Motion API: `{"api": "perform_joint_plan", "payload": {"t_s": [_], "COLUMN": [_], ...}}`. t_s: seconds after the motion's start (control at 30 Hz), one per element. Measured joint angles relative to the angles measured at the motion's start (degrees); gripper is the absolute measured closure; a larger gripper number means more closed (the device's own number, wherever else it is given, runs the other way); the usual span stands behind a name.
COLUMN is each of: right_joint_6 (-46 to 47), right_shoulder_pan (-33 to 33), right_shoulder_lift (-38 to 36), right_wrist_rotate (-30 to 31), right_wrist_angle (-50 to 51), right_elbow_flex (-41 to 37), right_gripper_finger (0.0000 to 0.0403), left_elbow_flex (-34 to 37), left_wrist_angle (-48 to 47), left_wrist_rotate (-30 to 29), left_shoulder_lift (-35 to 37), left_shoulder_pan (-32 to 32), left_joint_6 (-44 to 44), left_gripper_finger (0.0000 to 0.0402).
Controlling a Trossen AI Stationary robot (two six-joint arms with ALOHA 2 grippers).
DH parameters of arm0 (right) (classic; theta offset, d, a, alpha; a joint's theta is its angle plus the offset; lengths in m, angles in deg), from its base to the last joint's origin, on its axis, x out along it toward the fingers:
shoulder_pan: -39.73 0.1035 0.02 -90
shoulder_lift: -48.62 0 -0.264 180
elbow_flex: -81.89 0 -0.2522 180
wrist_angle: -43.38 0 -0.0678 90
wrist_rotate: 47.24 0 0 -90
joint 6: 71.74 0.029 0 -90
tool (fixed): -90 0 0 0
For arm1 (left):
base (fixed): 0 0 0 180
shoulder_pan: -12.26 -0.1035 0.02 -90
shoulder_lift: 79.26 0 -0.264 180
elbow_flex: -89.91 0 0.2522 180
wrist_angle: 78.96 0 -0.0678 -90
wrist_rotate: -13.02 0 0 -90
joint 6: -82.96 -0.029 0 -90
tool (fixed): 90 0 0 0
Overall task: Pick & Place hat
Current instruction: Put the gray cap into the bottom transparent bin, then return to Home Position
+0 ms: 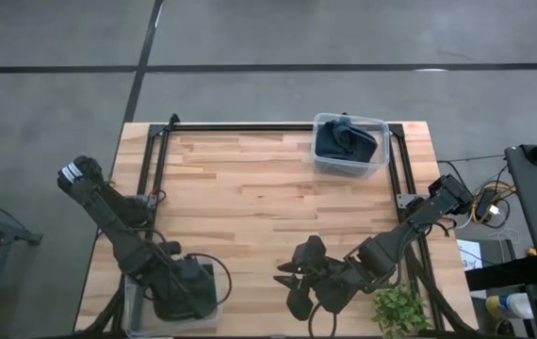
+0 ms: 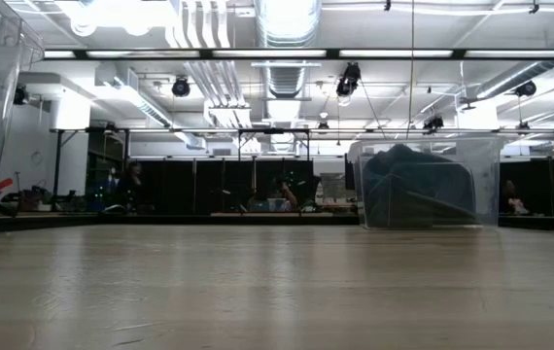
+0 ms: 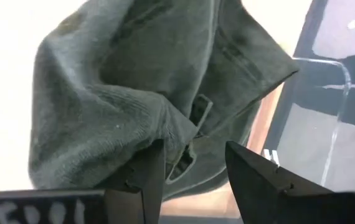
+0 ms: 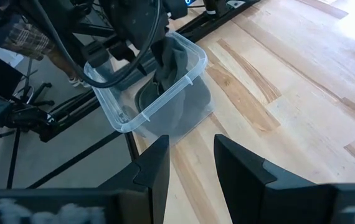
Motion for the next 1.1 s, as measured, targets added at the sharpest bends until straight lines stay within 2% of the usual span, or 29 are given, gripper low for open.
{"api": "perform_joint_plan", "payload": {"t_s": [0.3,0.47,0.9,1.1], "right_joint_6": [0.01,0.01,-0.52,-1.47], "right_shoulder_pan": [0.0,0.02,0.02,0.02], "right_shoulder_lift": [0.0,0.0,0.0,0.0], "right_wrist_rotate": [0.02,0.02,-1.22,-1.38], "right_wrist_angle": [-0.04,-0.02,-0.02,-0.04], "right_elbow_flex": [-0.02,-0.02,-0.02,-0.02], "right_gripper_finger": [0.0284,0.0284,0.0284,0.0284], "left_elbow_flex": [2.71,4.06,-9.27,-11.33], "left_wrist_angle": [5.9,8.87,8.77,6.11], "left_wrist_rotate": [0.29,2.37,0.37,-3.13], "left_shoulder_lift": [-0.07,-0.09,0.04,0.04], "left_shoulder_pan": [0.0,-0.02,0.21,0.36], "left_joint_6": [-2.36,-2.09,-0.25,0.77], "left_gripper_finger": [0.0239,0.0239,0.0239,0.0239]}}
